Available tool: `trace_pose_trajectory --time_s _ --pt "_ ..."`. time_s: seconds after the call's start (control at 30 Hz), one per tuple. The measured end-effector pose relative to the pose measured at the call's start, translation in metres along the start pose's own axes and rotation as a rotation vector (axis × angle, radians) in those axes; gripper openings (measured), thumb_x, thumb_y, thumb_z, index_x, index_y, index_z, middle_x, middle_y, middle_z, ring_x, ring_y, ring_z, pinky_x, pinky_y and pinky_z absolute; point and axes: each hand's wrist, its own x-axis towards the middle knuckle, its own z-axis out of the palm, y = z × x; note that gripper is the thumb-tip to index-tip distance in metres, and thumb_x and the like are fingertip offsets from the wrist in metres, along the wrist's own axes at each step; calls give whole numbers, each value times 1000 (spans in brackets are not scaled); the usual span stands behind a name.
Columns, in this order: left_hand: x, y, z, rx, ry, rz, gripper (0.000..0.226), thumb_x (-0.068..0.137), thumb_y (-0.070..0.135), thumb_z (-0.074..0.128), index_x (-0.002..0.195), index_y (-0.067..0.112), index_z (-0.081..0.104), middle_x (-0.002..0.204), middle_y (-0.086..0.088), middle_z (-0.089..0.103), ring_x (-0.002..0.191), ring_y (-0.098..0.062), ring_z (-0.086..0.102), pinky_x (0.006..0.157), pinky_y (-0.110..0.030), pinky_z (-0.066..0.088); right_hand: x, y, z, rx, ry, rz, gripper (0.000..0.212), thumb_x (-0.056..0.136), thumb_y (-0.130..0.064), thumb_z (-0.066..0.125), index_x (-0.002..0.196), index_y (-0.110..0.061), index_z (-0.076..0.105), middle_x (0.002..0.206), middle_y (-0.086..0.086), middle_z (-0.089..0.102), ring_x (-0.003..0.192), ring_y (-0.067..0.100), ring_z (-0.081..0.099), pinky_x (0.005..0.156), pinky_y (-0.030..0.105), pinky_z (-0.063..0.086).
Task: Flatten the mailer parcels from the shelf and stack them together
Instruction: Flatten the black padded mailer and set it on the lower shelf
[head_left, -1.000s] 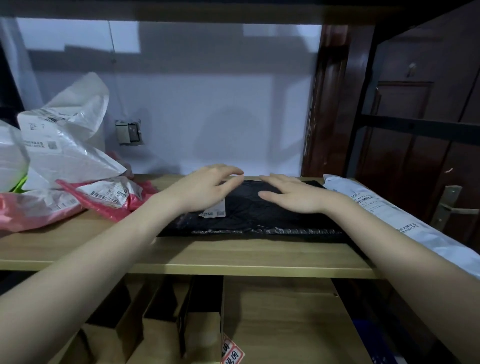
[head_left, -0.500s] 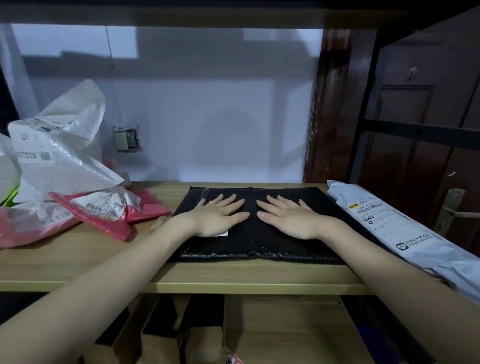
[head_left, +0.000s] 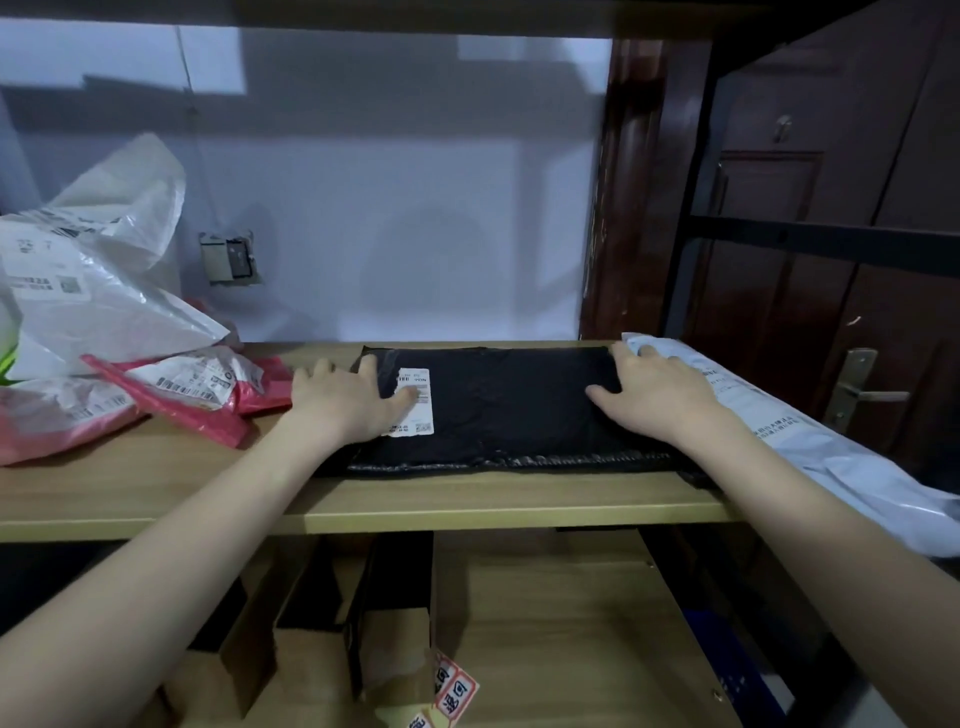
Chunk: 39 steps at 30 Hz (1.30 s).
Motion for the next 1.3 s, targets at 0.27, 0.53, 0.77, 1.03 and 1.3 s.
trace_pose_trajectory --time_s 0.27,0.53,0.77,1.03,1.3 --pt "-30 -5 -27 -561 271 -46 85 84 47 62 146 11 15 144 -25 28 127 -45 41 103 -46 34 -25 12 -36 681 98 56 78 75 -15 76 136 -22 27 135 13 26 113 30 47 96 31 38" --pt "-84 -7 -66 -461 619 12 82 84 48 60 146 11 21 138 -27 28 128 -47 33 109 -52 30 -52 39 -91 1097 150 -48 76 73 3 73 132 -24 35 101 12 67 97 24 65 92 46 51" --pt "-157 49 -110 -390 865 322 89 81 63 54 149 17 19 157 -11 14 147 -28 5 117 -49 2 -98 49 -124 1122 164 -346 34 85 2 61 108 -23 52 83 1 70 79 14 68 74 34 54" --pt "-226 65 -150 -832 577 374 64 75 61 64 129 31 47 123 17 60 115 2 55 99 -22 42 -154 62 -155 889 199 -669 33 88 0 51 112 -21 60 111 -10 65 109 0 58 102 27 42" --pt "-258 63 -72 -1405 167 302 15 76 25 69 90 21 69 89 10 75 83 -7 70 68 -17 54 -169 54 -112 728 136 -640 34 82 -16 67 113 -29 60 112 -4 66 116 13 56 104 31 39"
